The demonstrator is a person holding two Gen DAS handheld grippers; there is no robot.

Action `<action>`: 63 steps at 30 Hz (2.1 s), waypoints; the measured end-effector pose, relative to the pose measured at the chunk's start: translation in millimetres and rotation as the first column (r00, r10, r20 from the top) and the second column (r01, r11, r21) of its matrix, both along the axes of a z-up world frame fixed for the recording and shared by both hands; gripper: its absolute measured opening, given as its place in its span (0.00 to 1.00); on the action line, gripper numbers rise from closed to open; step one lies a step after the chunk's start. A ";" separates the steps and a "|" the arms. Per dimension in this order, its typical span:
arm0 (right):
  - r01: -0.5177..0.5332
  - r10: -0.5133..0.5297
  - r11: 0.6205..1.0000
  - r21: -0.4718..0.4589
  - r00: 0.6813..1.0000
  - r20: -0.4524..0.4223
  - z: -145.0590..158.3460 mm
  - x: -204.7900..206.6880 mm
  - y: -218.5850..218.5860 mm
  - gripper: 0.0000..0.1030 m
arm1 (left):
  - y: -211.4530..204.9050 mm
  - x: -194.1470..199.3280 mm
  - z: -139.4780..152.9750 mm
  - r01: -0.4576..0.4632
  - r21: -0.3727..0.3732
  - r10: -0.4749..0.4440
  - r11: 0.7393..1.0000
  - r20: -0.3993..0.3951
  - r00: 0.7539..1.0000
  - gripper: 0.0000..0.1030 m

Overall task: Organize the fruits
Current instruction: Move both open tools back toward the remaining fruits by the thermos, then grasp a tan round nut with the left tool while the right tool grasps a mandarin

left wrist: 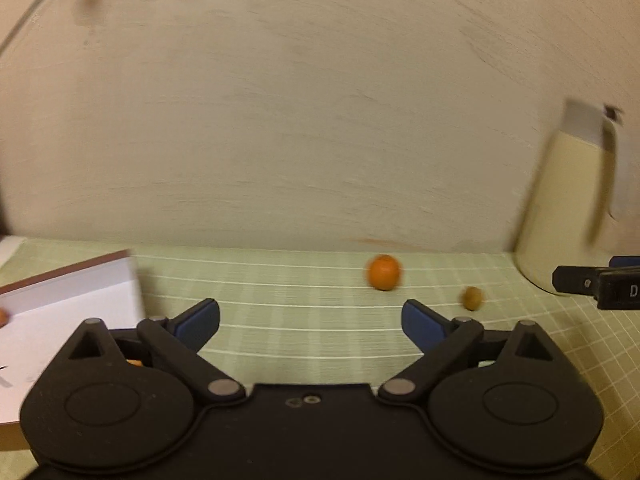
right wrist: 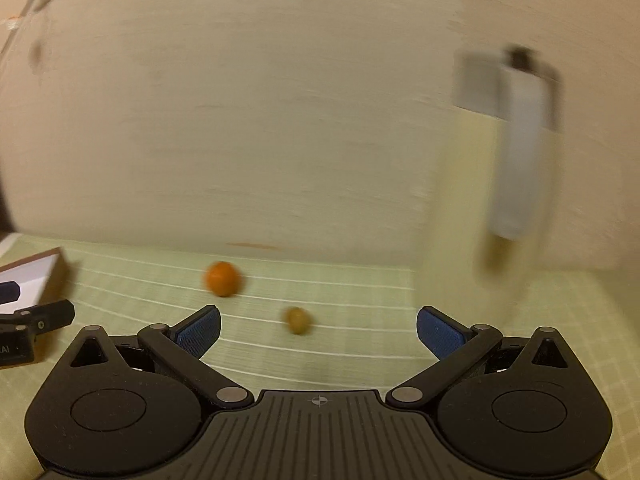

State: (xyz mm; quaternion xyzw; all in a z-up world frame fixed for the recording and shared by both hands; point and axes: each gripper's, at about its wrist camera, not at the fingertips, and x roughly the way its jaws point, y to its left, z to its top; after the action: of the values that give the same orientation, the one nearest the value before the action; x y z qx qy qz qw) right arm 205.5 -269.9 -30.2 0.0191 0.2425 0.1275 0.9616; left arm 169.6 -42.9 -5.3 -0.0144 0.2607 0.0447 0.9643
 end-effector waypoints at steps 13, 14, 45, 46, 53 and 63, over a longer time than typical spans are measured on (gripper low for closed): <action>0.249 -0.250 0.968 -0.024 0.965 -0.079 -34.8 18.2 -103.8 1.00 | -109.2 83.3 -50.3 0.165 -0.074 -0.169 0.984 -0.064 0.983 0.59; 0.263 -0.264 0.965 -0.020 0.961 -0.084 -36.4 20.6 -110.0 1.00 | -113.6 86.5 -53.5 0.163 -0.071 -0.168 0.984 -0.069 0.983 0.58; 0.256 -0.251 0.966 0.036 0.961 -0.114 -42.7 42.2 -120.6 1.00 | -97.7 81.9 -52.6 0.125 -0.045 -0.129 0.991 -0.097 0.987 0.17; 0.246 -0.240 0.968 0.040 0.964 -0.113 -41.9 42.6 -116.8 1.00 | -93.4 76.6 -49.8 0.124 -0.040 -0.127 0.992 -0.097 0.987 0.17; 0.145 -0.142 0.989 0.027 0.985 -0.094 -35.1 45.5 -78.5 1.00 | -57.6 48.0 -29.5 0.081 0.002 -0.081 0.997 -0.085 0.993 0.17; 0.014 -0.013 0.999 0.045 0.999 -0.033 -24.6 57.2 -6.6 1.00 | -10.7 34.2 -28.5 0.012 0.000 -0.012 1.000 -0.099 0.995 0.17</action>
State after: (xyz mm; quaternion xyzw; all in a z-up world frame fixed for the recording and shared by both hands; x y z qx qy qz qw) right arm 262.7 -276.5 -54.8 0.0446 0.2553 0.1262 0.9576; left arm 203.8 -53.6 -33.8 -0.0105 0.3082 0.0398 0.9504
